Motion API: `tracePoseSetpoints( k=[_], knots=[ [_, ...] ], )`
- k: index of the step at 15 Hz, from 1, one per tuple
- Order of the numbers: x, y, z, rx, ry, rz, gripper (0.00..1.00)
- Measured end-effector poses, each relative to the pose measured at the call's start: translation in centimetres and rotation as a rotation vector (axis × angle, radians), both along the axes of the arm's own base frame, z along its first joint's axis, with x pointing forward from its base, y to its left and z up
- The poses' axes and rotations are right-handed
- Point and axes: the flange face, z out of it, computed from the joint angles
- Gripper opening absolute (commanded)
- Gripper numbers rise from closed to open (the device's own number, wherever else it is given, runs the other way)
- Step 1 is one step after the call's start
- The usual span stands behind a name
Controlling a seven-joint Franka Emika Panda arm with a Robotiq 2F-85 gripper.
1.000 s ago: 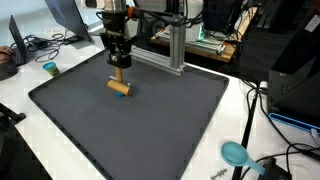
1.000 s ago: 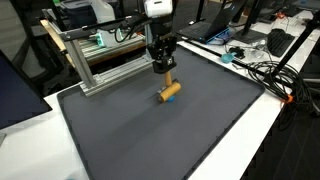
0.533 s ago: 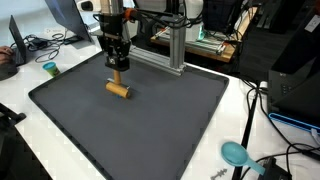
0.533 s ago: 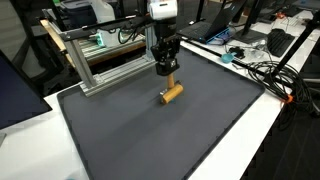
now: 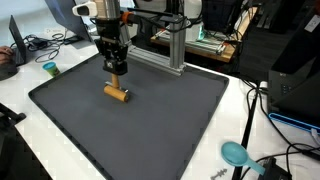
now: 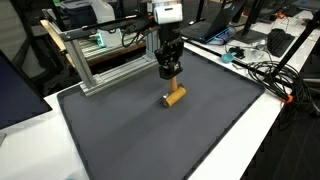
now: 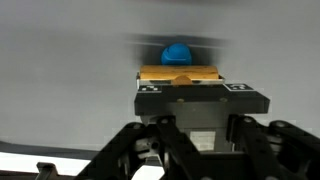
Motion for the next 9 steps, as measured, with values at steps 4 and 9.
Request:
tracePoseSetpoints(
  k=[4, 9],
  knots=[
    [0.6, -0.3, -0.3, 0.014, -0.007, -0.018, 0.22],
    [-1.0, -3.5, 2.6, 0.031, -0.071, -0.090, 0.22]
  ],
)
